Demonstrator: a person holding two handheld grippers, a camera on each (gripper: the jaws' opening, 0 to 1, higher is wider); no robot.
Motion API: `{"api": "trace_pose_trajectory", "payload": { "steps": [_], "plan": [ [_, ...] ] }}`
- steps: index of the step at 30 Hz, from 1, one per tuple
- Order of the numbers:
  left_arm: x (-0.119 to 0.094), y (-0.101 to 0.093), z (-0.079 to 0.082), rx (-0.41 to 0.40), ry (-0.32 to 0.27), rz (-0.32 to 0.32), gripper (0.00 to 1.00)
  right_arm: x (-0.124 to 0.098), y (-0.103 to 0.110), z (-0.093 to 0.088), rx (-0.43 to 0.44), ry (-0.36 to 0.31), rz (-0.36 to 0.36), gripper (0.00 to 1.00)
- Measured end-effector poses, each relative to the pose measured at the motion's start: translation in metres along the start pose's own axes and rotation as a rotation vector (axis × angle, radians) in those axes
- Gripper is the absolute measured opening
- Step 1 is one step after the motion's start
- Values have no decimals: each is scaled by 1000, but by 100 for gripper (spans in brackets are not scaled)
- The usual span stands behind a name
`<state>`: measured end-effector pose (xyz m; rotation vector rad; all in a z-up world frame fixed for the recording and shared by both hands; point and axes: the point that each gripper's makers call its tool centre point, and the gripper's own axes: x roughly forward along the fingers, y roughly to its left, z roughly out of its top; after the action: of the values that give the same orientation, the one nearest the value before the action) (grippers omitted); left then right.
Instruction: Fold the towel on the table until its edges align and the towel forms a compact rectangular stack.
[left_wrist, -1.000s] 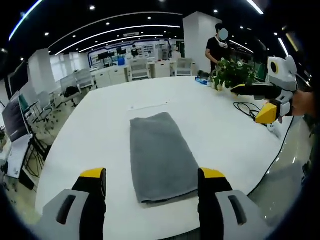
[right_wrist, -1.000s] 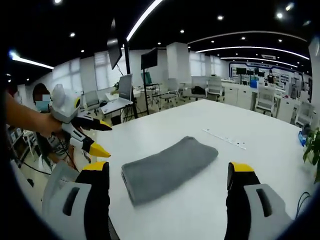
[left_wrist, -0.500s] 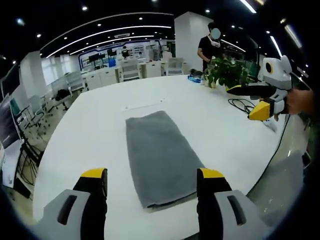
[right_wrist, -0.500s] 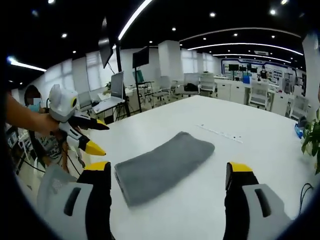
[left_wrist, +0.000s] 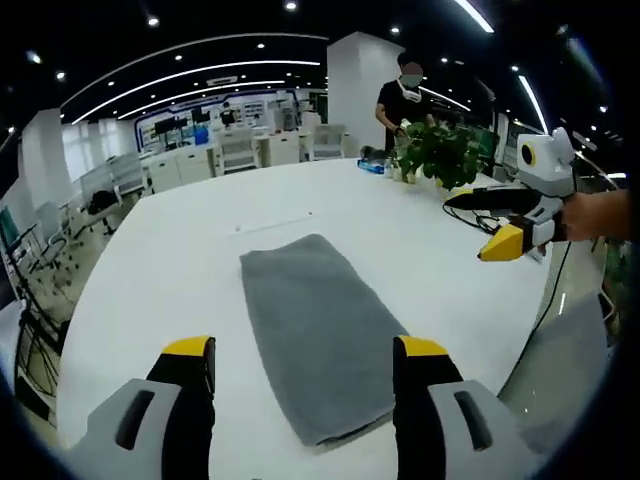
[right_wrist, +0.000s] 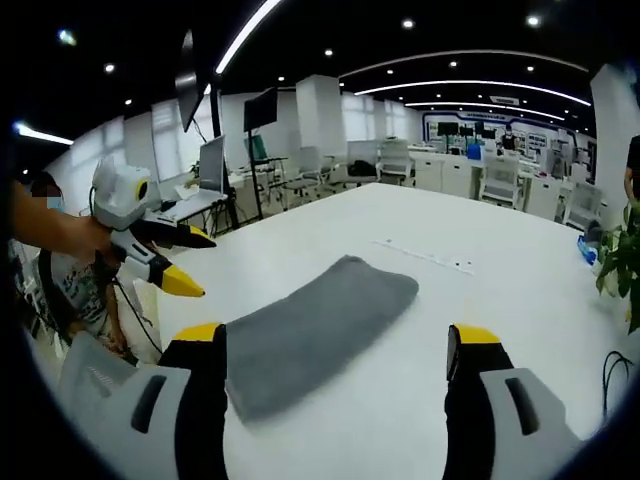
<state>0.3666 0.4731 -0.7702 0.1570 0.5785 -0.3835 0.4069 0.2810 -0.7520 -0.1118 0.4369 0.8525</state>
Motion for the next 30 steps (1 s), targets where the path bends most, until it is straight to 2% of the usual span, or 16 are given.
{"api": "trace_pose_trajectory", "payload": {
  "steps": [8,15,18,22,24,26,30],
  "plan": [
    [16,3,-8,13,4,-36,72,6,4,-7,2,9,-21,84],
    [26,-2,-19,42,25,-63,63,16,9,-20,6,32,-12,73],
    [29,-2,-19,67,24,-69,57,22,10,-24,-10,45,3,66],
    [37,4,-19,58,26,-70,48,31,9,-28,-21,63,12,56],
    [42,6,-22,60,44,-72,45,37,8,-32,-27,75,18,52],
    [47,10,-24,61,48,-70,39,43,5,-35,-46,79,12,49],
    [57,13,-33,48,75,-75,35,56,1,-47,-26,106,20,45]
  ]
}}
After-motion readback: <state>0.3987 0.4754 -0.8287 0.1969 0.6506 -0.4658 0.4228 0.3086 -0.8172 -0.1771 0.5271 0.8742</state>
